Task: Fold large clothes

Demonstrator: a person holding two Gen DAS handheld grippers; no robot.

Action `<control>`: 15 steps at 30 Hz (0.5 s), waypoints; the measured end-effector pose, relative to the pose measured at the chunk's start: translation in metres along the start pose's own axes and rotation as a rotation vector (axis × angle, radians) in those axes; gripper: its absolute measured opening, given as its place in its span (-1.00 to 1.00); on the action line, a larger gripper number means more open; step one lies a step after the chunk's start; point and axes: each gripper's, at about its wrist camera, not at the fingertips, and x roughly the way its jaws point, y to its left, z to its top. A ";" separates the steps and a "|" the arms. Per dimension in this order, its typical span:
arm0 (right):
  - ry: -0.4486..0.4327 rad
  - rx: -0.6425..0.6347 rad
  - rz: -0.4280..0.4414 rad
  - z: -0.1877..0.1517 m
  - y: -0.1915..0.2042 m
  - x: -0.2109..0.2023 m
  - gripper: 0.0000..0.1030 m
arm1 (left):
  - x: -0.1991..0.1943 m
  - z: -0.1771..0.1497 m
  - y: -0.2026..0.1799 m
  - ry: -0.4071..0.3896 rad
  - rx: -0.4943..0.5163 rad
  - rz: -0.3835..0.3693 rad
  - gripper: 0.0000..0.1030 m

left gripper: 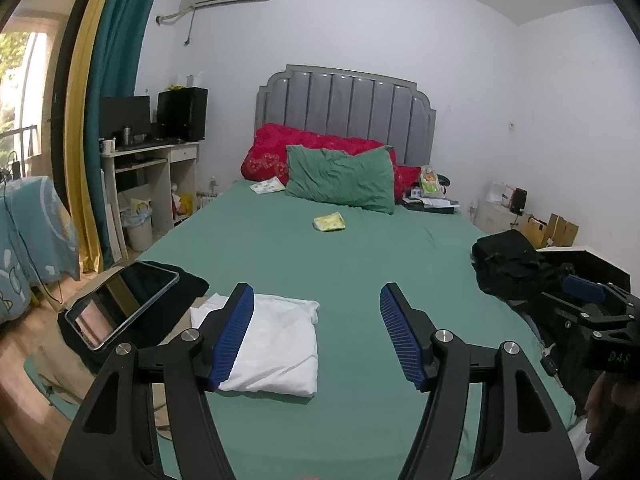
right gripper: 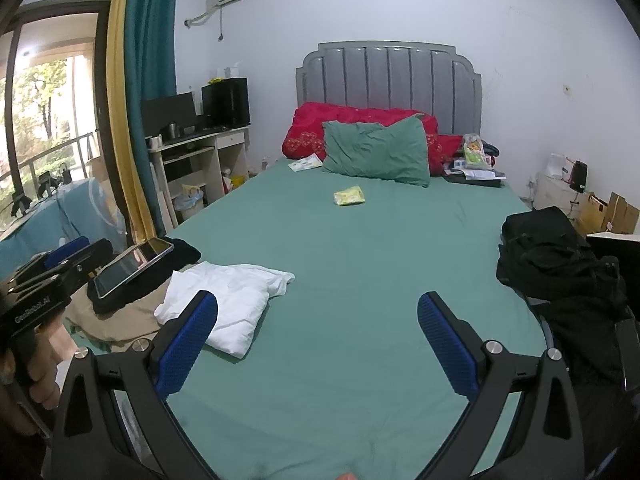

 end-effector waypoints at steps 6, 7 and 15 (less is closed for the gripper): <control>0.002 0.011 -0.006 -0.001 -0.006 0.002 0.93 | 0.003 -0.004 0.000 0.007 0.011 -0.010 0.34; 0.003 0.013 -0.005 -0.001 -0.007 0.001 0.93 | 0.003 -0.004 0.001 0.007 0.012 -0.013 0.34; 0.004 0.017 -0.011 -0.003 -0.009 0.001 0.93 | 0.004 -0.004 0.005 0.010 0.015 -0.021 0.34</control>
